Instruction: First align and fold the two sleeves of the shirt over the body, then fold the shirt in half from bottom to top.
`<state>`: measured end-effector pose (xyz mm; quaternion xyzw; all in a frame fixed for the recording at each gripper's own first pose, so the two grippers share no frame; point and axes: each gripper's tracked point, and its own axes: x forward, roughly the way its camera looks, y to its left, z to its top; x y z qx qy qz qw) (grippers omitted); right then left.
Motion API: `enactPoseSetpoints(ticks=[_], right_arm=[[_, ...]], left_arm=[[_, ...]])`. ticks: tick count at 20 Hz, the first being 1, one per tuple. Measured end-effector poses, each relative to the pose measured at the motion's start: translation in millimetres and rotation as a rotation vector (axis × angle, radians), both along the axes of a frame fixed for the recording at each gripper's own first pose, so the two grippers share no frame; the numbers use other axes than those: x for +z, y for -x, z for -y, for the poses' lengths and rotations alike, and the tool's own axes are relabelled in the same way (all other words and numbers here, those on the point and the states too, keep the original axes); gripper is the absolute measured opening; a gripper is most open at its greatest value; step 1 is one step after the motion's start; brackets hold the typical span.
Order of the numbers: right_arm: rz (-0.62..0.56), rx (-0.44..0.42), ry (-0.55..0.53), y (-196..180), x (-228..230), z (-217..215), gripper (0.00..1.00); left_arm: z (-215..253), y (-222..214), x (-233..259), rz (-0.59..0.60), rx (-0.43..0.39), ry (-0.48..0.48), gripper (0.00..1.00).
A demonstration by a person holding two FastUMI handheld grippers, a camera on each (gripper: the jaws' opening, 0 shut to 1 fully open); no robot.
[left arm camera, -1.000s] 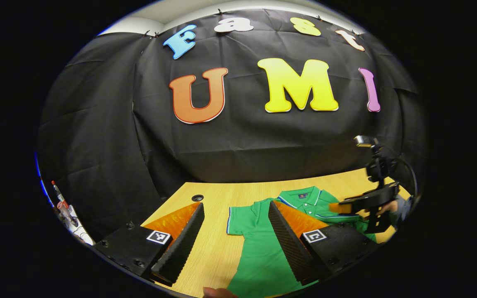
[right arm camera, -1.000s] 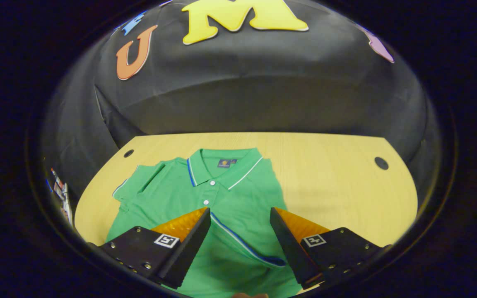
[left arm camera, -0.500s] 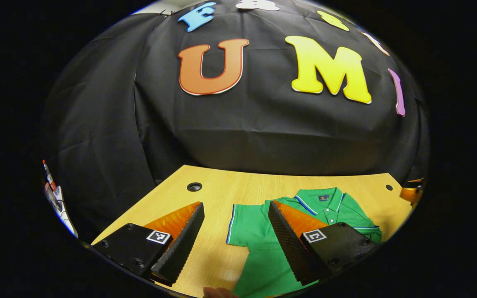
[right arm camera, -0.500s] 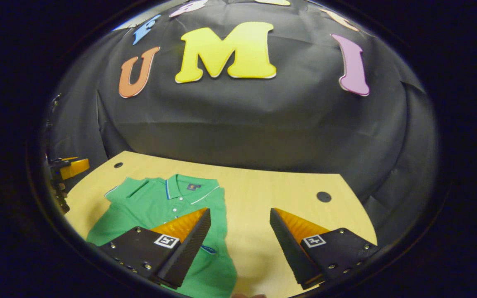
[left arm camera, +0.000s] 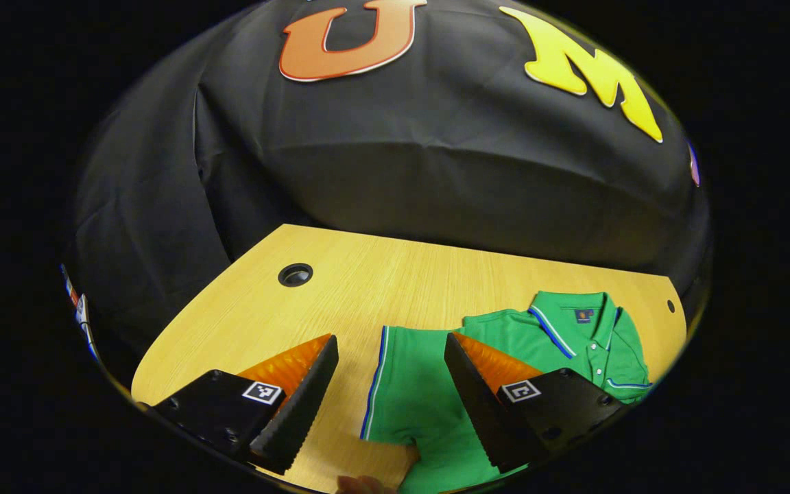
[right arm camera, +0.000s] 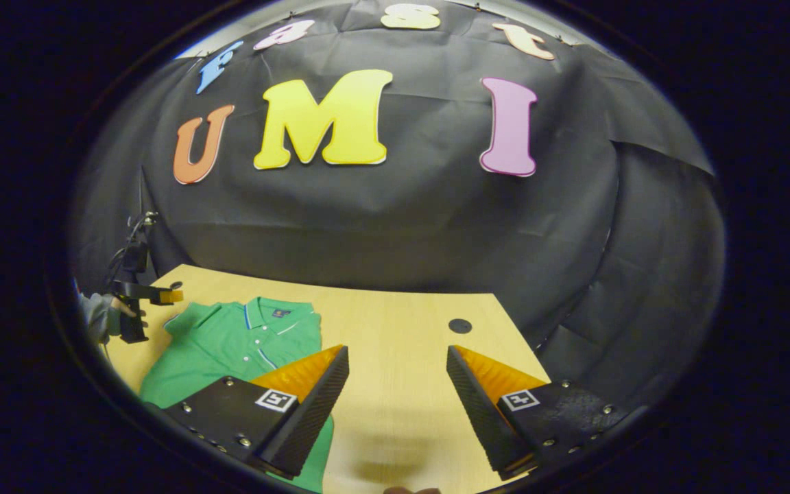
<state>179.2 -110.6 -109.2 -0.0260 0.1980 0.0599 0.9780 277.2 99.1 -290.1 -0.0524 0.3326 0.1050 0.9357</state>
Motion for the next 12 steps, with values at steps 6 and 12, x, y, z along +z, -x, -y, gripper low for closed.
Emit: enactPoseSetpoints(ticks=[6, 12], right_arm=[[-0.044, -0.046, 0.011, 19, -13, 26, 0.92], [-0.062, -0.088, 0.003, 23, -18, 44, 0.92]], left_arm=[[-13, -33, -29, -0.049, 0.017, 0.004, 1.00], [-5, -41, -53, -0.104, -0.001, 0.017, 1.00]])
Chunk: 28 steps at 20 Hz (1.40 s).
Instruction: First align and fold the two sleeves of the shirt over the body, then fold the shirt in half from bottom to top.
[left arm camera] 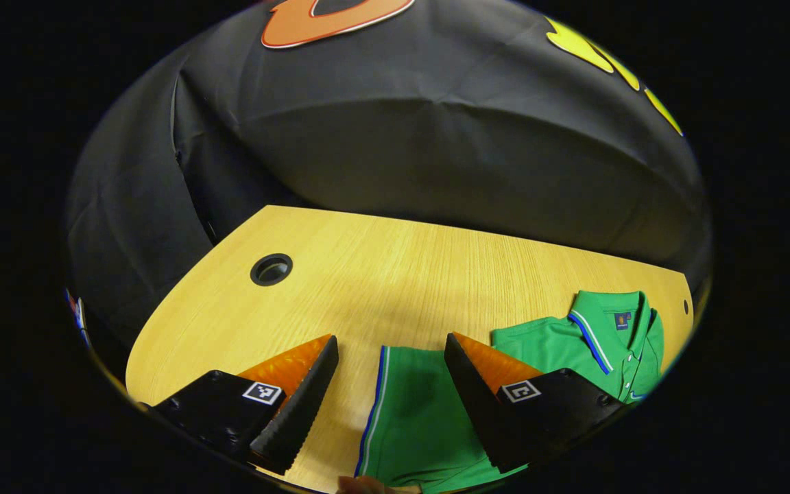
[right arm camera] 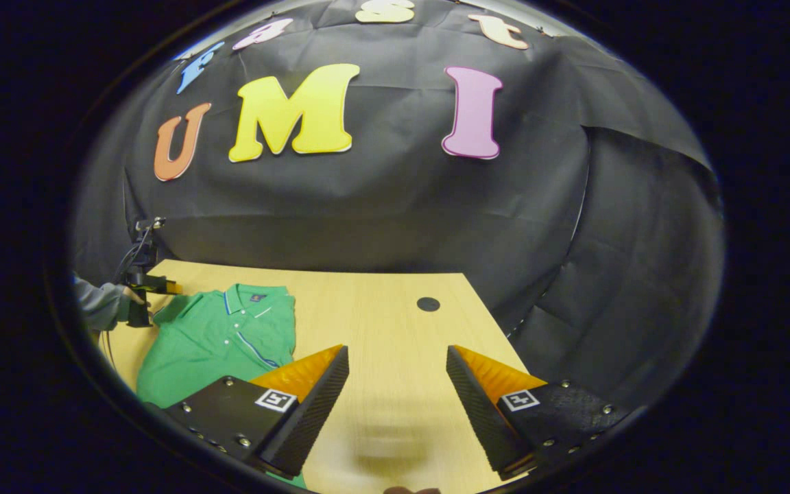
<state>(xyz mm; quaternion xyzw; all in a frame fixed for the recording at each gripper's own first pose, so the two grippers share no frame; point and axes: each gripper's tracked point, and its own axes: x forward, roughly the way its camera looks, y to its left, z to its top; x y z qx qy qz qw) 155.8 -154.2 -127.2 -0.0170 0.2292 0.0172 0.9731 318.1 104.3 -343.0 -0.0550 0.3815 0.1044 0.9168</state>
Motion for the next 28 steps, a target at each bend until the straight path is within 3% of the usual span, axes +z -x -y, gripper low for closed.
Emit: enactPoseSetpoints(ticks=[6, 8, 9, 12, 14, 15, 28], right_arm=[[-0.007, -0.011, -0.005, 0, -2, 3, 0.93], [-0.017, -0.015, -0.009, 0, -6, 2, 0.89], [-0.021, -0.016, -0.011, 1, -7, 2, 0.92], [-0.025, -0.023, -0.012, 1, -9, 2, 0.93], [-0.025, -0.027, -0.011, 3, -8, 3, 0.89], [-0.026, -0.028, -0.011, 3, -8, 4, 0.93], [-0.011, -0.030, -0.028, 6, -4, -2, 0.89]], left_arm=[[6, 1, -8, -0.013, -0.008, 0.014, 1.00], [8, 2, -7, -0.027, -0.032, 0.014, 0.99], [10, 4, -6, -0.032, -0.055, 0.005, 0.98], [7, 7, -5, -0.039, -0.081, -0.042, 0.16], [9, 5, -5, -0.036, -0.084, -0.055, 0.07], [10, 5, -5, -0.036, -0.083, -0.051, 0.07], [48, 2, 26, 0.031, -0.183, -0.011, 0.04]])
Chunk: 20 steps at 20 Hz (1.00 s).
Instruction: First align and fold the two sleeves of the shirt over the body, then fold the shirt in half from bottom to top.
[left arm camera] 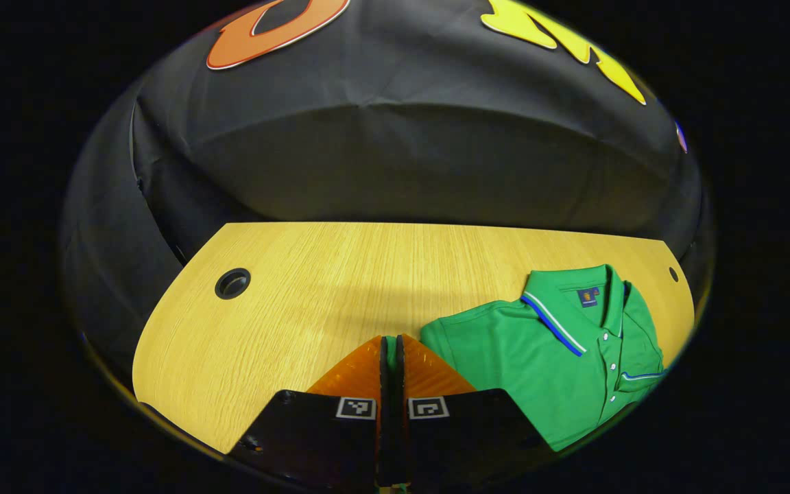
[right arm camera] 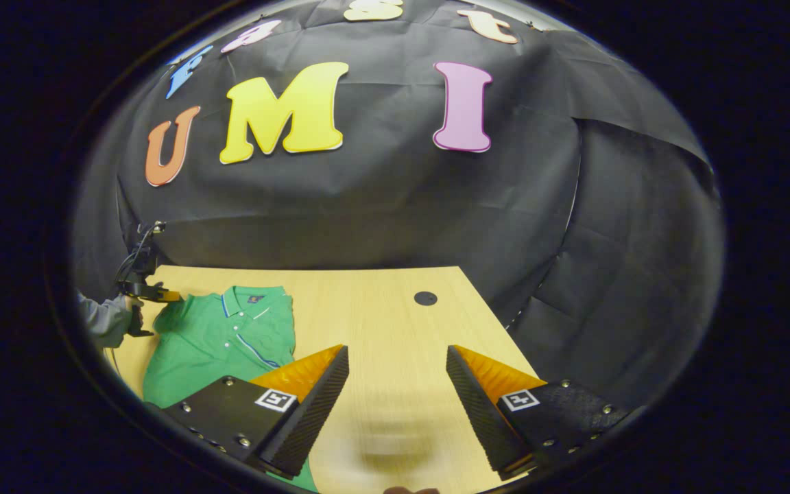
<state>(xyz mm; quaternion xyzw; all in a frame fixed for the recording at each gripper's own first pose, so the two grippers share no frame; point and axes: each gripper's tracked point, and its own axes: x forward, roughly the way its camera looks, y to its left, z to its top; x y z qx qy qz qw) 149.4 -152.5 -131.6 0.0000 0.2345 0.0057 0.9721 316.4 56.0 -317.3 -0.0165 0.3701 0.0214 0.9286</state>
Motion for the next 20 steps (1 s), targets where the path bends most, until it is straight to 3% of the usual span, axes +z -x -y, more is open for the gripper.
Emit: enactPoseSetpoints(ticks=[10, 20], right_arm=[[0.008, 0.015, -0.017, 2, 4, -11, 0.93], [0.007, 0.010, -0.029, 6, 1, -13, 0.90]], left_arm=[[82, 9, 40, 0.077, -0.139, 0.047, 0.04], [143, 32, 41, 0.066, -0.237, 0.069, 0.03]])
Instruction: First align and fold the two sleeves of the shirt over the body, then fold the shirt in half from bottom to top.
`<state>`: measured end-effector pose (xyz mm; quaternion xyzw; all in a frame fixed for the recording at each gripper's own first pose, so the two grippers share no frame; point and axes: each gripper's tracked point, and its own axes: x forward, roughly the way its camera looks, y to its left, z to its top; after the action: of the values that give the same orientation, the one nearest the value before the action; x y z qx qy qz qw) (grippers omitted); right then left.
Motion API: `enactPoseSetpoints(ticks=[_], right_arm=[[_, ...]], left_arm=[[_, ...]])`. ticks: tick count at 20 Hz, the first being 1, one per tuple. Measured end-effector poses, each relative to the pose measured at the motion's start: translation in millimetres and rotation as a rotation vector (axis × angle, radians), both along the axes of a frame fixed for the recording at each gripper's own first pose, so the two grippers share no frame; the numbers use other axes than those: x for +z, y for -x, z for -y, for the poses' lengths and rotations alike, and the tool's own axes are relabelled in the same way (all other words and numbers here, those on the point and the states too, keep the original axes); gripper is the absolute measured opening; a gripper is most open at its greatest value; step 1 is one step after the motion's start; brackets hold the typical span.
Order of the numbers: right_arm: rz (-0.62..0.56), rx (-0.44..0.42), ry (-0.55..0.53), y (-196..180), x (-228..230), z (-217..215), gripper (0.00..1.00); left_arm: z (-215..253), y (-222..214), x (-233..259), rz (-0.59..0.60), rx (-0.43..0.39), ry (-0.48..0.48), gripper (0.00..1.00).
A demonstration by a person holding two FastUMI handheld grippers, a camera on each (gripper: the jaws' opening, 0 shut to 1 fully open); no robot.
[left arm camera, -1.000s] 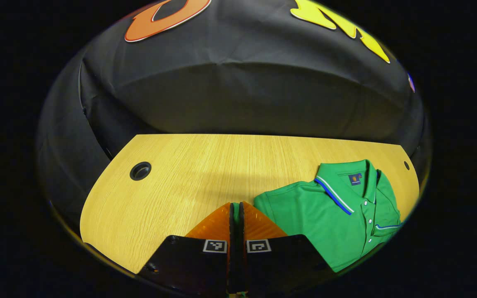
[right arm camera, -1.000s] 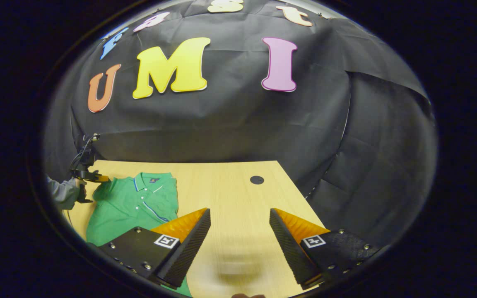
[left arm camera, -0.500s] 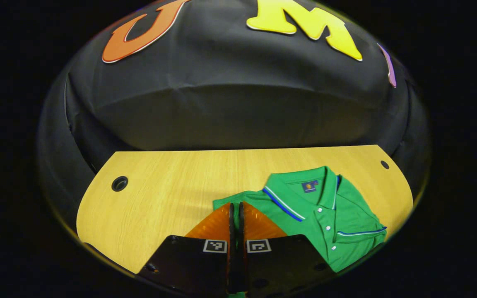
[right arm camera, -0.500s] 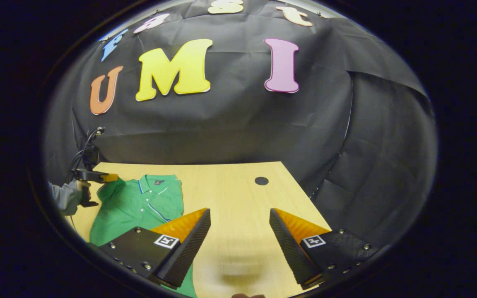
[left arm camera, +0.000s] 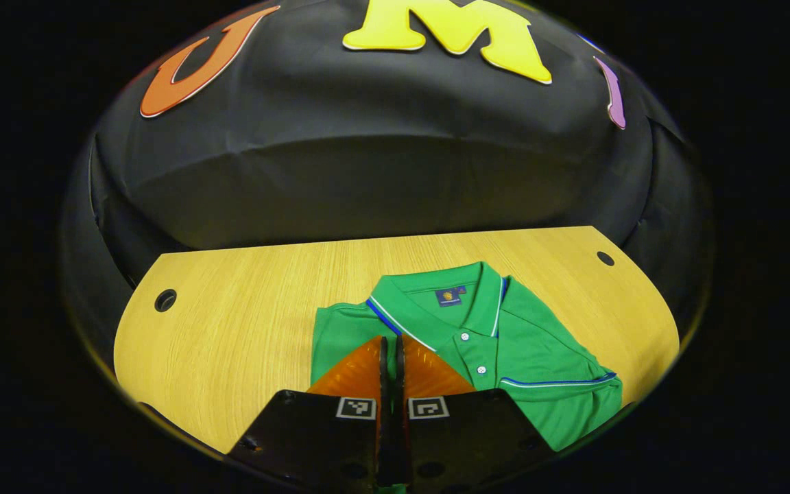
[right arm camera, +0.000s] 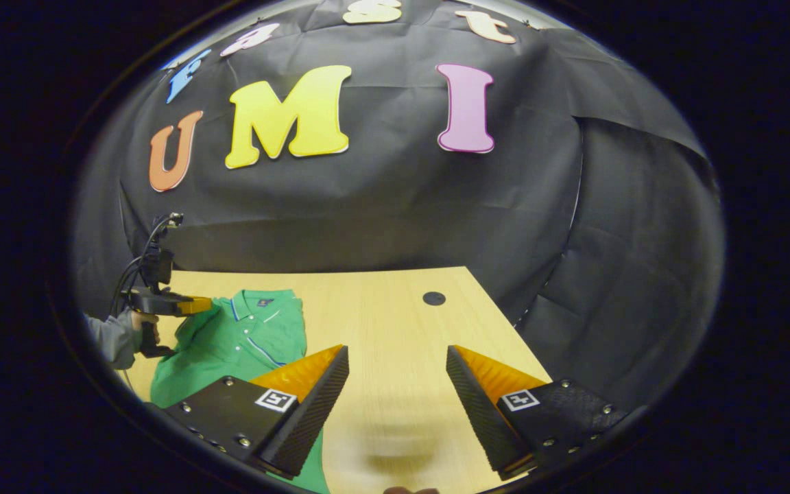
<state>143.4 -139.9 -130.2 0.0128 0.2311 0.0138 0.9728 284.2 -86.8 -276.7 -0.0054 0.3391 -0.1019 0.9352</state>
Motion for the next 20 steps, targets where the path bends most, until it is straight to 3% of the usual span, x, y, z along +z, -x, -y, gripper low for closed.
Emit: enactPoseSetpoints(ticks=[9, 11, 14, 20], right_arm=[[-0.004, 0.004, -0.007, 2, -3, -7, 0.92], [-0.007, 0.006, -0.011, 3, -4, -9, 0.92], [-0.005, 0.012, -0.011, 3, -3, -13, 0.93], [-0.012, 0.033, -0.026, 8, -8, -27, 0.89]], left_arm=[[32, 12, -7, -0.039, -0.071, 0.030, 0.03], [35, 18, -9, -0.059, -0.099, 0.023, 0.09], [32, 19, -13, -0.036, -0.122, -0.057, 0.97], [34, 22, 3, 0.011, -0.127, -0.051, 0.99]])
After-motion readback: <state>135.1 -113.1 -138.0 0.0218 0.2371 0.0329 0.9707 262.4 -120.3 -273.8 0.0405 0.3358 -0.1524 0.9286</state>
